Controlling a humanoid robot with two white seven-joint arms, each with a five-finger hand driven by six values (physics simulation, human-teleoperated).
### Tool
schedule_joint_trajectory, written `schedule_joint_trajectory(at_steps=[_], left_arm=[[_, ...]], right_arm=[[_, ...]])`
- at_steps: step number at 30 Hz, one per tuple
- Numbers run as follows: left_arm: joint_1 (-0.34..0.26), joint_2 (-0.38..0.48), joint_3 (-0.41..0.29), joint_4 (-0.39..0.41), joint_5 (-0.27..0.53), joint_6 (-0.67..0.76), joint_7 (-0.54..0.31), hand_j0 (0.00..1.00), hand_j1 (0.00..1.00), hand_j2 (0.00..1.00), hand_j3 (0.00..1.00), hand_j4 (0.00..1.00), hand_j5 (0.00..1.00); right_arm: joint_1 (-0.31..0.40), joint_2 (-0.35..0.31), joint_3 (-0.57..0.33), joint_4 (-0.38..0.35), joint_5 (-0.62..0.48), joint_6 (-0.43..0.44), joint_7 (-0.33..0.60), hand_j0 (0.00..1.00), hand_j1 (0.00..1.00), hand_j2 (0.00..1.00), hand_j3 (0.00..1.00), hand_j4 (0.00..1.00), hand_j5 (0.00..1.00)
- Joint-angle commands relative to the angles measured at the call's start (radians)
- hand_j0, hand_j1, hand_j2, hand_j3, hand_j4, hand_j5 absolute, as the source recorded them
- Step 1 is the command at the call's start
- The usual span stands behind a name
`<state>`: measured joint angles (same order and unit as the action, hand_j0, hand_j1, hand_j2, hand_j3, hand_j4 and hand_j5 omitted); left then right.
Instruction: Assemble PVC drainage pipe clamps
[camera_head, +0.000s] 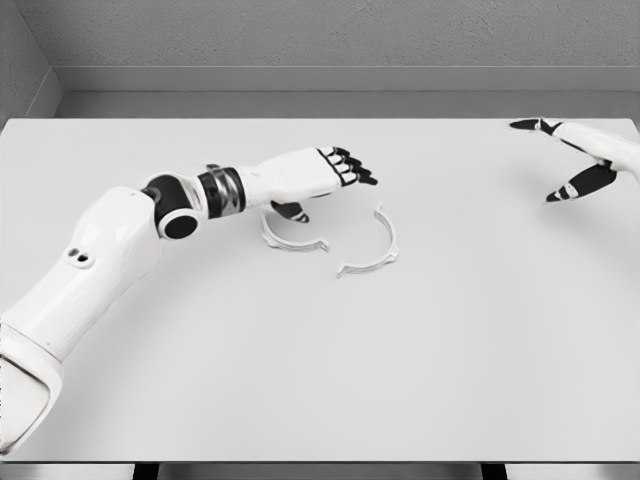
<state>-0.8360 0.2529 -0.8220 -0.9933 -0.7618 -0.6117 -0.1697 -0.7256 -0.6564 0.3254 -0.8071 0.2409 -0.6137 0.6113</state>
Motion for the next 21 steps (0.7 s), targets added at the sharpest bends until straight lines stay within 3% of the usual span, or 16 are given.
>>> schedule_joint_trajectory(at_steps=[1, 21], left_arm=[[0.000, -0.023, -0.005, 0.001, 0.006, 0.001, -0.005, 1.00, 1.00, 1.00, 1.00, 1.00, 1.00], [0.008, 0.012, -0.032, -0.012, 0.015, 0.001, -0.005, 1.00, 1.00, 1.00, 1.00, 1.00, 1.00]], right_arm=[[0.000, -0.026, -0.015, -0.001, -0.034, 0.003, 0.000, 1.00, 1.00, 1.00, 1.00, 1.00, 1.00], [0.006, -0.017, -0.006, -0.021, -0.035, 0.003, 0.000, 1.00, 1.00, 1.00, 1.00, 1.00, 1.00]])
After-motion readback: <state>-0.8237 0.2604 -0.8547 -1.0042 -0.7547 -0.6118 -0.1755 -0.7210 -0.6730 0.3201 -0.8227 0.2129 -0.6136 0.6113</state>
